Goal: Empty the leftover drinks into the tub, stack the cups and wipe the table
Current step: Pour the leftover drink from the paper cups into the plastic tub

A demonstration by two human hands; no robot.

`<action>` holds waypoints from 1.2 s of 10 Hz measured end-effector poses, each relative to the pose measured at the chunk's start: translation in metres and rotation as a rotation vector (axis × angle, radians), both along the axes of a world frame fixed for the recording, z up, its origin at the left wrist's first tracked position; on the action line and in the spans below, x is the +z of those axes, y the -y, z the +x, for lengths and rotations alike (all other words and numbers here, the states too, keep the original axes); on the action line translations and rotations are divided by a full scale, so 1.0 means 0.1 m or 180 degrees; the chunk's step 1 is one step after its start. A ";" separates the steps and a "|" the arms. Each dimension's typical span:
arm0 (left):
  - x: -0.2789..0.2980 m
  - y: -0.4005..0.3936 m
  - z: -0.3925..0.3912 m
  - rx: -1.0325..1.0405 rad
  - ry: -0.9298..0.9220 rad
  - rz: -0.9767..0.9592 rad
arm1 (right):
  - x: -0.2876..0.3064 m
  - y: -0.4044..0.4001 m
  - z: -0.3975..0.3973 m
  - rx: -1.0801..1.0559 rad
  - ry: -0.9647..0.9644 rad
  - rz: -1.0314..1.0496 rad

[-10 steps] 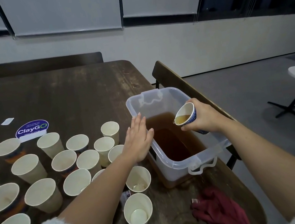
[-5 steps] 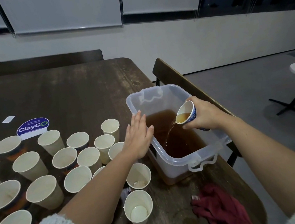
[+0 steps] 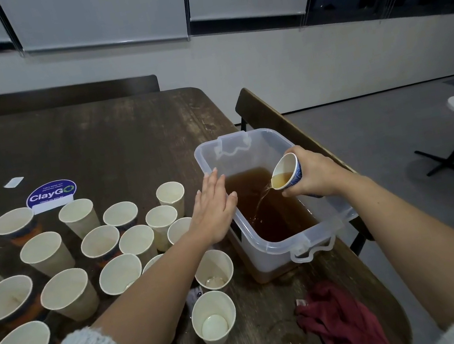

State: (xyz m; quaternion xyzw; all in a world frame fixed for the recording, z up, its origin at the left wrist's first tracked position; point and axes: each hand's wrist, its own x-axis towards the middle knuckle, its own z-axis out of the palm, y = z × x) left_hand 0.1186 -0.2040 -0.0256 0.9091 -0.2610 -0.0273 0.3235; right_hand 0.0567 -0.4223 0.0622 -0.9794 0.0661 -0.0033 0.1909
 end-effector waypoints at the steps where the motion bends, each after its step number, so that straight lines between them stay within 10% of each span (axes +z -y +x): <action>1: 0.00 0.00 0.00 -0.0003 -0.0002 -0.0001 | 0.03 -0.01 0.00 0.0016 -0.0009 -0.0044; 12: -0.01 0.00 0.00 -0.0004 -0.0011 -0.0079 | 0.06 -0.02 0.06 0.0178 0.0068 -0.0576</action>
